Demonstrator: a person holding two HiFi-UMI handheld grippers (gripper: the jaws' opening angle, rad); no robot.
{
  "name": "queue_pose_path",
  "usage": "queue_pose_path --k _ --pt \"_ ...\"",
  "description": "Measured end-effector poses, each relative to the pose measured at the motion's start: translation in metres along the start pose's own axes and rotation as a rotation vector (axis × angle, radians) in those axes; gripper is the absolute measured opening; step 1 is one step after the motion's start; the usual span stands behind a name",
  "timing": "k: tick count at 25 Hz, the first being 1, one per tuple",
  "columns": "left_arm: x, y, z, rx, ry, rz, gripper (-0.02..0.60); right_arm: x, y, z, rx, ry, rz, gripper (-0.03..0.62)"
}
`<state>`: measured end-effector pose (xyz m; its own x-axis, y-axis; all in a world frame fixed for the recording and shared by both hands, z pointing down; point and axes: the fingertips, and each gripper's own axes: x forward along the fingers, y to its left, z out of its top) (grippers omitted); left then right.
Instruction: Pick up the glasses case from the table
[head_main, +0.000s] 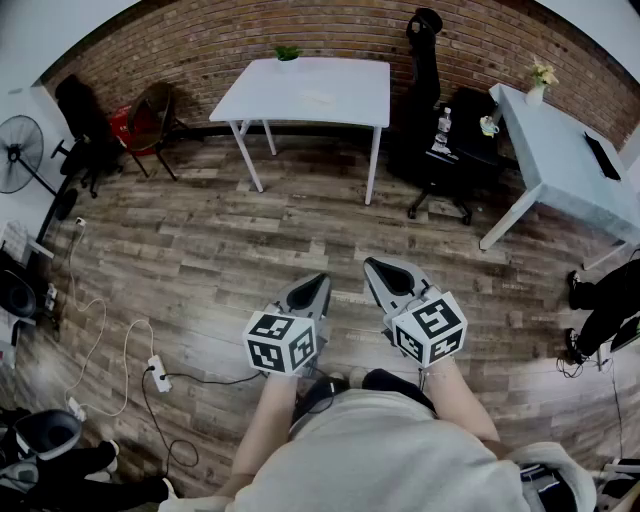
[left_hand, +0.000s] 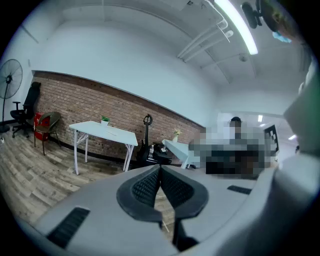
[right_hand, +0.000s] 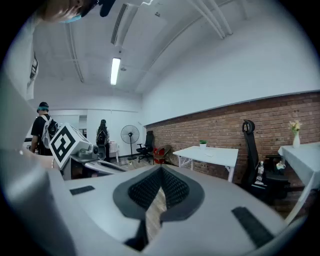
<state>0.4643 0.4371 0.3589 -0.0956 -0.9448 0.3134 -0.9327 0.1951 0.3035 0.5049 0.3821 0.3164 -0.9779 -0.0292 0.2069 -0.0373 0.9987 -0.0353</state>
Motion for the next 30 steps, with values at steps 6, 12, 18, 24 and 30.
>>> queue_pose_path --k 6,12,18,24,30 --pt "-0.001 0.008 0.004 0.026 0.023 0.033 0.008 0.002 0.001 0.000 0.023 0.003 0.003 -0.002" --pt "0.002 0.010 -0.001 0.036 0.047 0.048 0.008 0.003 0.006 -0.007 0.018 0.021 0.026 -0.002" --pt "0.008 0.008 0.006 0.047 0.027 0.039 0.008 0.003 -0.005 0.000 0.050 -0.028 -0.003 -0.002" --pt "0.021 -0.003 0.003 0.051 0.011 0.025 0.008 -0.001 -0.011 -0.008 0.062 -0.029 0.027 -0.002" --pt "0.042 -0.013 -0.009 0.041 0.038 0.045 0.008 -0.007 -0.023 -0.025 0.078 -0.013 0.065 -0.002"
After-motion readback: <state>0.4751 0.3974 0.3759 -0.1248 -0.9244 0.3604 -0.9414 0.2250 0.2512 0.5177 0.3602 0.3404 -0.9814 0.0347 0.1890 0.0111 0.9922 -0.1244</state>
